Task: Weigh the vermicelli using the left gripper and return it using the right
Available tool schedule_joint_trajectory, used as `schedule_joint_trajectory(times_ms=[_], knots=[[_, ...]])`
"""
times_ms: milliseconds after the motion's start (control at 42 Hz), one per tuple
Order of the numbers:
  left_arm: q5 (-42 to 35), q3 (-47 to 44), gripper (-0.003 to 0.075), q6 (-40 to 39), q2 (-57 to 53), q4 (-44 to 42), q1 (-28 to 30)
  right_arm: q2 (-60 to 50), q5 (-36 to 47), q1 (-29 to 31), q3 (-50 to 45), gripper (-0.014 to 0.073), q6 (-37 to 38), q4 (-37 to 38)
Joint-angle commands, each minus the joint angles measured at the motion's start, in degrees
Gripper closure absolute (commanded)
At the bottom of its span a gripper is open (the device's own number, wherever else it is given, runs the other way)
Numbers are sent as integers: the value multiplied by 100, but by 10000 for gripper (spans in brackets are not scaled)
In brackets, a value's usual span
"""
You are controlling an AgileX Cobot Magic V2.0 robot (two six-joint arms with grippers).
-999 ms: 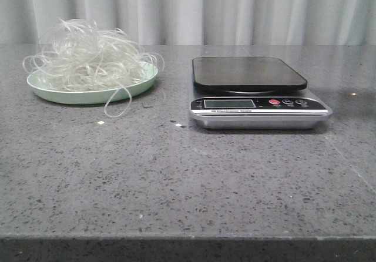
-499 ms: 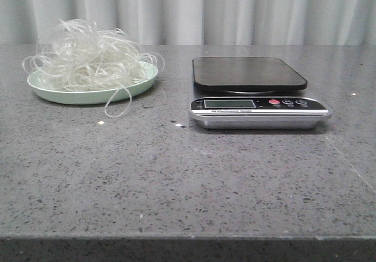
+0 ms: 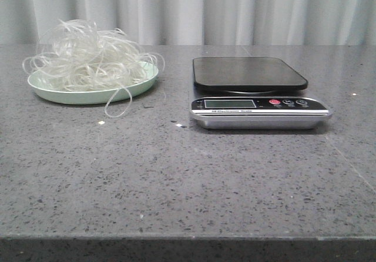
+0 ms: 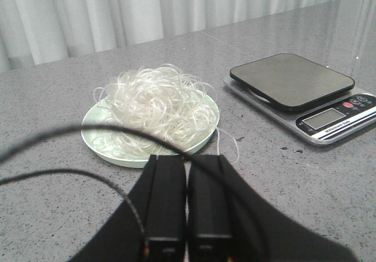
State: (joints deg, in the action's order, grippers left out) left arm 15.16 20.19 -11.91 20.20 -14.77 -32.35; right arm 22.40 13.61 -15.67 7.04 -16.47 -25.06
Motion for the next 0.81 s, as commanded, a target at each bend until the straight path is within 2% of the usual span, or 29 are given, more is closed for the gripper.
schedule_joint_trajectory(times_ms=[0,785], knots=[[-478,163,584,-50,21,-27,12,9,487,21,150,442,-1,33],[-478,163,584,-50,21,-27,12,9,437,21,150,443,-1,33]])
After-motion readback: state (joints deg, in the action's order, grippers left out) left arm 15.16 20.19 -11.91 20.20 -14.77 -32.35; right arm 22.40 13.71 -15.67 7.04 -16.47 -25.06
